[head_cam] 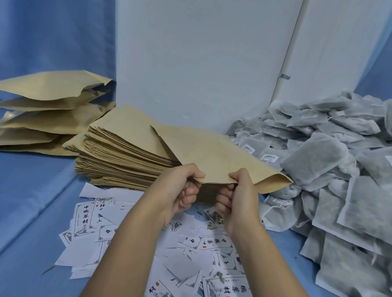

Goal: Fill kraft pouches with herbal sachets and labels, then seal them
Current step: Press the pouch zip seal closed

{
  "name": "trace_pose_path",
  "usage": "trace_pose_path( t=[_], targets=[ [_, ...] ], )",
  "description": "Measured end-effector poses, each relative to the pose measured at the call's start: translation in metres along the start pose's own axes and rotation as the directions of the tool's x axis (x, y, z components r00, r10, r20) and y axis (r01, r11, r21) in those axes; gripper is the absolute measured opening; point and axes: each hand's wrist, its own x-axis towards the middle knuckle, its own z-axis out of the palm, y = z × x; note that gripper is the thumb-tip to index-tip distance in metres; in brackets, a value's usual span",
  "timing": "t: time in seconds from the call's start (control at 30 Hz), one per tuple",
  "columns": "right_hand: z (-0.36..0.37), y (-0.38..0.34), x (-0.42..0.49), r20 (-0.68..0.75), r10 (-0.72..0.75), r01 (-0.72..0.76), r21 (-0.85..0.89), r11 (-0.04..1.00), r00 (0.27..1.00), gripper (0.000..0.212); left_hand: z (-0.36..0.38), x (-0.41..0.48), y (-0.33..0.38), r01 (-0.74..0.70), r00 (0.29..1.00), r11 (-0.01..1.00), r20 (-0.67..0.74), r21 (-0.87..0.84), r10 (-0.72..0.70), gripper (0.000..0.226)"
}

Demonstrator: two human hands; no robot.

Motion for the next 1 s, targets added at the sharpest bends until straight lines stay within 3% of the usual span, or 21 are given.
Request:
trace_pose_path(
  t=[0.37,0.47,0.53,0.6,0.73,0.9,1.0],
  targets=[
    [-0.007,-0.005,0.003,-0.03,-0.002,0.003,0.061,0.998,1.0,0.029,-0.004,-0.002,0.001,0.009,0.999,0.999,-0.047,-0.036,-0.011,0.033],
    [-0.002,-0.002,0.002,0.049,0.034,-0.037,0.08,0.996,0.998,0.03,0.002,-0.001,0.002,-0.112,0.963,0.99,-0.255,-0.088,0.087,0.03],
    [0.003,0.001,0.0,0.126,0.061,-0.071,0.071,0.995,0.99,0.03,0.009,0.001,0.001,-0.244,0.871,0.969,-0.446,-0.03,0.206,0.03],
    [0.01,0.004,-0.003,0.178,0.065,-0.072,0.037,0.997,0.982,0.031,0.018,0.003,-0.002,-0.294,0.822,0.955,-0.521,-0.04,0.231,0.029],
    [0.014,0.002,-0.007,0.163,0.052,-0.052,-0.004,0.999,0.985,0.033,0.026,0.003,-0.005,-0.183,0.916,0.979,-0.379,-0.095,0.134,0.022],
    [0.011,-0.004,-0.006,0.094,0.1,-0.118,0.209,0.971,0.99,0.033,0.02,0.005,-0.004,-0.182,0.917,0.975,-0.38,-0.125,0.122,0.025],
    [0.013,0.001,-0.007,0.125,0.094,-0.11,0.124,0.986,0.988,0.034,0.027,0.001,-0.007,-0.123,0.951,0.988,-0.296,-0.09,0.091,0.034]
  ],
)
